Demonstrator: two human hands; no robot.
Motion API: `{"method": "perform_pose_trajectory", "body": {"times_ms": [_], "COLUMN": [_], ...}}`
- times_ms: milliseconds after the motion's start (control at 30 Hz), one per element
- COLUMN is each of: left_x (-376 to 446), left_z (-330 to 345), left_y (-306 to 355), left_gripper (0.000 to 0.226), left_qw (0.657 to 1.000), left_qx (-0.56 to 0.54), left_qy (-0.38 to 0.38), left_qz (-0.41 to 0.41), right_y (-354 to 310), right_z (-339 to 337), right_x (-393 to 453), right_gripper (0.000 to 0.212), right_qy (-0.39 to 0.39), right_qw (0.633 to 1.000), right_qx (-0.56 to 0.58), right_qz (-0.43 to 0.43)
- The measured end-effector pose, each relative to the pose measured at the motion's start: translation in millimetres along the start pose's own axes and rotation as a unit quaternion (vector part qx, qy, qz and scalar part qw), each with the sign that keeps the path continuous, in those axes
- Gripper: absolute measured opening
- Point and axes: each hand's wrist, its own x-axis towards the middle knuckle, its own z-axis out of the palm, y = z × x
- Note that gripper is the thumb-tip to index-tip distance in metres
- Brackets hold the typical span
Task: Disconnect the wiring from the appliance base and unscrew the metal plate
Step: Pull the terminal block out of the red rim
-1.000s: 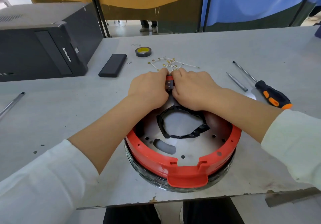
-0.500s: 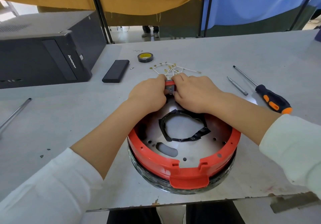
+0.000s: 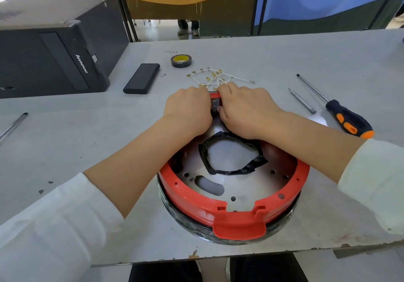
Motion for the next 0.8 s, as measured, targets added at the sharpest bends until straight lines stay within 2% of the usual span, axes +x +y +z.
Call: {"method": "perform_pose_trajectory", "body": {"times_ms": [167, 267, 367, 500, 633, 800], "left_x": [1, 0, 3, 4, 3, 3], "left_z": [-2, -3, 1, 4, 6, 4], "left_y": [0, -4, -7, -12, -14, -8], "left_gripper": [0.019, 0.011, 0.013, 0.036, 0.027, 0.026], "left_qw": [1.0, 0.999, 0.997, 0.992, 0.993, 0.996], "left_qx": [0.001, -0.028, -0.071, -0.127, -0.115, -0.087], "left_qy": [0.001, -0.011, -0.012, -0.008, 0.002, 0.014], "left_qz": [0.014, 0.023, 0.001, -0.002, 0.007, -0.011], "right_y": [-2, 0, 0, 2, 2, -2], "right_z": [1, 2, 0, -2, -2, -2], "right_x": [3, 3, 3, 1, 0, 3], "right_gripper": [0.031, 0.031, 0.03, 0.031, 0.031, 0.027], "right_qy": [0.001, 0.002, 0.003, -0.002, -0.002, -0.004], "right_qw": [1.0, 1.0, 1.0, 0.999, 0.999, 0.999], "right_qx": [-0.023, -0.002, 0.018, 0.041, 0.045, 0.036], "right_qz": [0.005, 0.006, 0.008, 0.005, 0.006, 0.027]}}
